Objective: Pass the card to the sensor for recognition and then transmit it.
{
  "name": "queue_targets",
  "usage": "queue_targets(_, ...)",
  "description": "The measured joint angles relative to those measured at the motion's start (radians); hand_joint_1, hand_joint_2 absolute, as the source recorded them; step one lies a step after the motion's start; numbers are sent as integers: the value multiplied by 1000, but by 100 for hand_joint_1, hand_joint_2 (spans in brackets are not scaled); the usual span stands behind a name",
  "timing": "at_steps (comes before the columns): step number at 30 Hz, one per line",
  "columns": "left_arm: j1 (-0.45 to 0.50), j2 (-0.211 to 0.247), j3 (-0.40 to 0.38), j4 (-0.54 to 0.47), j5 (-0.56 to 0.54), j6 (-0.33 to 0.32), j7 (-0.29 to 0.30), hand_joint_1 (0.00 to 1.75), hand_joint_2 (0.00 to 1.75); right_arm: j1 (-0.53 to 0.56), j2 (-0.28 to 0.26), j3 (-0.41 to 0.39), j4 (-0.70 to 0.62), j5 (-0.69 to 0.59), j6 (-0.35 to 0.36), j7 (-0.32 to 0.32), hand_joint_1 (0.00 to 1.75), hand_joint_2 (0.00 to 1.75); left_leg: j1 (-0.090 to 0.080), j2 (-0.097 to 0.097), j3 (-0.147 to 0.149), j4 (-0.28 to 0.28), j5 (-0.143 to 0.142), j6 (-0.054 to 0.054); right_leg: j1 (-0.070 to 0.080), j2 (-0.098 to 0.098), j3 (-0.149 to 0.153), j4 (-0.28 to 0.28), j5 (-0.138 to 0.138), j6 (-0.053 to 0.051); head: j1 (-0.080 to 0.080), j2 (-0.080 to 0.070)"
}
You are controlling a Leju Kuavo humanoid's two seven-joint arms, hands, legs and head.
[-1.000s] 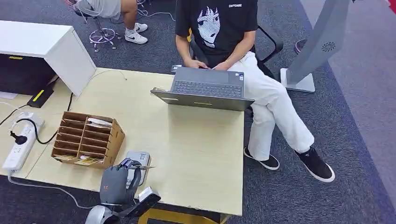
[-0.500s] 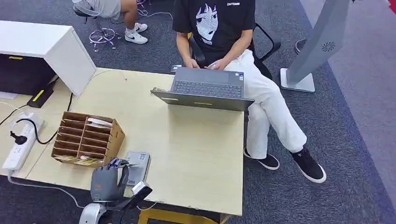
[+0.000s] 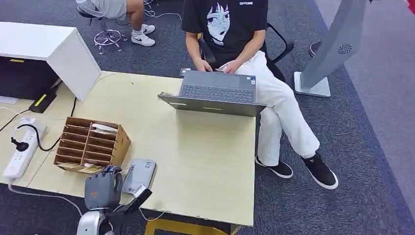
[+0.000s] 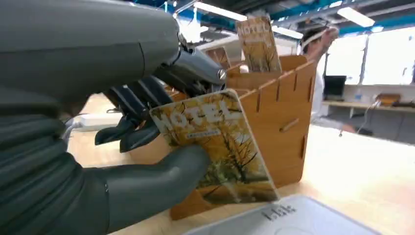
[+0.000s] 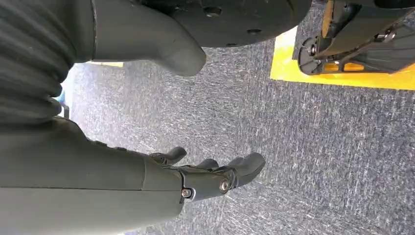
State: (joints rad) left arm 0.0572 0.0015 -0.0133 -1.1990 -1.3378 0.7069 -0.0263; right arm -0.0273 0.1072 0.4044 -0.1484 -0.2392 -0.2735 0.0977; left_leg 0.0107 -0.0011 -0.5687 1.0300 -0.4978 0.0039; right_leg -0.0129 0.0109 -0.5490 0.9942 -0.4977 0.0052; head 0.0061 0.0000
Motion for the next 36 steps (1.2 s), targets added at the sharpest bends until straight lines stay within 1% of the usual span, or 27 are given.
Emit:
queue_targets(2, 0, -11, 11, -2, -3, 0, -26, 175, 175, 0, 0, 0, 0, 2, 0, 1, 0, 175, 0, 0, 0, 0, 0, 0, 0, 0, 0, 0, 0, 0, 0, 0)
queue_targets(5, 1, -22, 25, -14, -2, 1, -44, 175, 175, 0, 0, 0, 0, 2, 0, 3, 0, 175, 0, 0, 0, 0, 0, 0, 0, 0, 0, 0, 0, 0, 0, 0)
queue_targets(6, 2, -27, 32, -22, -1, 0, -63, 175, 175, 0, 0, 0, 0, 4, 0, 3, 0, 175, 0, 0, 0, 0, 0, 0, 0, 0, 0, 0, 0, 0, 0, 0)
queue_targets(7, 7, -32, 37, -37, 2, 1, -92, 175, 175, 0, 0, 0, 0, 7, 0, 5, 0, 175, 0, 0, 0, 0, 0, 0, 0, 0, 0, 0, 0, 0, 0, 0)
queue_targets(8, 9, -43, 55, -78, 10, 1, -148, 175, 175, 0, 0, 1, 0, 15, 0, 7, 0, 175, 0, 0, -1, 0, 0, 0, 0, 0, 0, 0, 0, 0, 0, 0)
queue_targets(9, 8, -53, 74, -107, 17, 1, -188, 175, 175, 0, 0, 1, 0, 21, 0, 10, 0, 175, 0, 0, -1, 0, 0, 0, 0, 0, 0, 0, 0, 0, 0, 0)
queue_targets(11, -5, -77, 114, -195, 46, 1, -297, 175, 175, 0, 0, 5, 1, 32, 0, 15, 0, 175, 0, 0, -1, 1, 0, 0, 0, 0, 0, 0, 0, 0, 0, 0)
queue_targets(13, -26, -97, 150, -263, 71, 1, -364, 175, 175, 0, 0, 10, 1, 39, 0, 16, 0, 175, 0, 0, 0, 0, 0, 0, 0, 0, 0, 0, 0, 0, 0, 0)
queue_targets(17, -58, -122, 176, -361, 101, 0, -427, 175, 175, -1, 0, 20, 0, 39, -2, 16, 0, 175, 0, 0, 0, 0, 0, 0, 0, 0, 0, 0, 0, 0, 0, 0)
queue_targets(19, -67, -142, 185, -402, 117, 0, -462, 175, 175, -1, 0, 21, 1, 40, -3, 16, 0, 175, 0, 0, 0, 0, 0, 0, 0, 0, 0, 0, 0, 0, 0, 0)
queue_targets(21, -79, -162, 196, -428, 137, 0, -509, 175, 175, -1, 0, 26, 0, 47, -9, 16, 0, 175, 0, 0, 0, 0, 0, 0, 0, 0, 0, 0, 0, 0, 0, 0)
queue_targets(23, -94, -179, 214, -449, 140, -1, -541, 175, 175, -1, 0, 27, 0, 53, -13, 16, 0, 175, 0, 0, 0, 0, 0, 0, 0, 0, 0, 0, 0, 0, 0, 0)
queue_targets(25, -106, -194, 231, -461, 134, -1, -549, 175, 175, -1, 0, 30, 0, 53, -13, 16, 0, 175, 0, 0, -1, 0, 0, 0, 0, 0, 0, 0, 0, 0, 0, 0)
queue_targets(27, -115, -199, 246, -469, 116, -1, -539, 175, 175, -1, 0, 33, 0, 53, -13, 16, 0, 175, 0, 0, 0, 0, 0, 0, 0, 0, 0, 0, 0, 0, 0, 0)
queue_targets(30, -136, -191, 263, -468, 92, -2, -479, 175, 175, -1, 0, 35, 0, 56, -12, 17, 0, 175, 0, 0, 0, 0, 0, 0, 0, 0, 0, 0, 0, 0, 0, 0)
queue_targets(34, -166, -170, 282, -462, 82, -3, -440, 175, 175, -1, 0, 41, 0, 57, -10, 18, 0, 175, 0, 0, 0, 0, 0, 0, 0, 0, 0, 0, 0, 0, 0, 0)
queue_targets(36, -195, -144, 291, -437, 53, -4, -380, 175, 175, -2, 0, 47, 0, 69, -5, 19, 0, 175, 0, 0, 0, 0, 0, 0, 0, 0, 0, 0, 0, 0, 0, 0)
